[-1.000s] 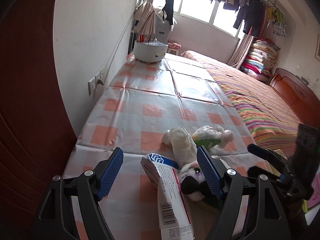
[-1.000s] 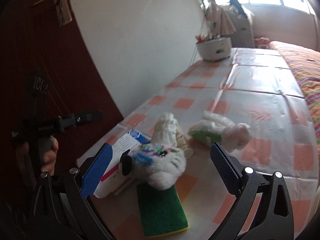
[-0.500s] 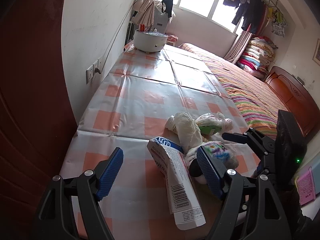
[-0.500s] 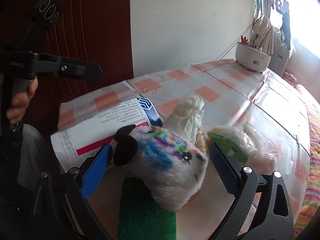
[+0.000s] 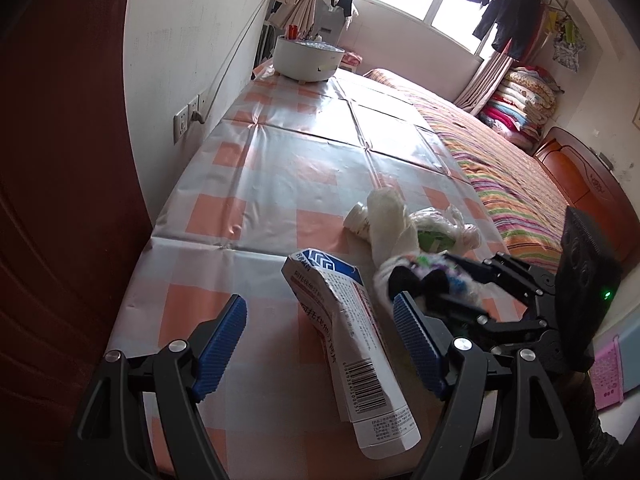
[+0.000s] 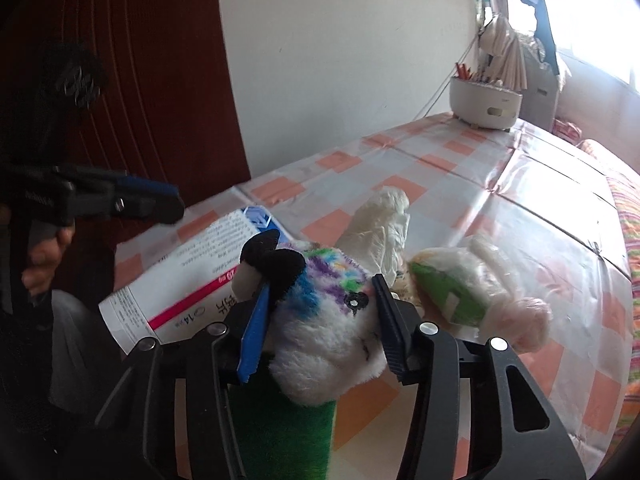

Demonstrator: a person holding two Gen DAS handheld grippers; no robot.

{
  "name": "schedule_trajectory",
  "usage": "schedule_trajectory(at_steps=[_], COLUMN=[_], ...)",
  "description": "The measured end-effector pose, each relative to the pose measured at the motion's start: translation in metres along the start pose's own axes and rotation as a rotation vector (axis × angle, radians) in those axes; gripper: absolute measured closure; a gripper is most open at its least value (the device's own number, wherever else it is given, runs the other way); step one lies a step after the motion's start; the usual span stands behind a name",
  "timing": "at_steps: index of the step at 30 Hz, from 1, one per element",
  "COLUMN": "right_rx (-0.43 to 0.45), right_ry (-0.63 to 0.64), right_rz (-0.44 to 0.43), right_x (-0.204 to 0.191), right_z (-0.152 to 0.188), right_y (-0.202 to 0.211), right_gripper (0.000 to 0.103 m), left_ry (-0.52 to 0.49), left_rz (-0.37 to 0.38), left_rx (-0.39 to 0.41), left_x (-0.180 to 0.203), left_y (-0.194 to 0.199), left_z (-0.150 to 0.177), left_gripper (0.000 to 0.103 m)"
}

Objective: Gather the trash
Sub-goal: 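Grasp the white spotted plush toy with the right tool, then grasp the white-and-blue box with the left tool while the right tool holds the plush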

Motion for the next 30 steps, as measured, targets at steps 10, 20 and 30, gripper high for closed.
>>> schedule_trajectory(at_steps=[10, 20, 30], right_rx=[0.155, 0.194, 0.242], right_ry=[-0.118, -0.126, -0.177], right_rz=[0.008, 0.011, 0.030], right_x=[0.025, 0.026, 0.038], right_z=[-0.011, -0.006, -0.002], right_y=[0.047, 0.063, 0.076], right_gripper=[0.055, 0.055, 0.055], left_ry=[-0.014, -0.060, -0.068], left_rz=[0.067, 0.002, -0.002], left_rx=[-0.141, -0.171, -0.093], left_x=[0.017, 0.036, 0.039], left_y=[-0.036, -0.069, -0.070], left_z=[0.012, 0.023, 0.019], left_gripper=[0.029, 0.047, 0.060])
Point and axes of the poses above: each gripper's, at about its wrist camera, not at the fingertips, and y roughly against the way its jaws point, x to its right, z to its underside, the point moved 2 cm from there along -y, roughly the way its jaws point, and after that the axes turned 4 degrees about z, right-handed, at the moved point
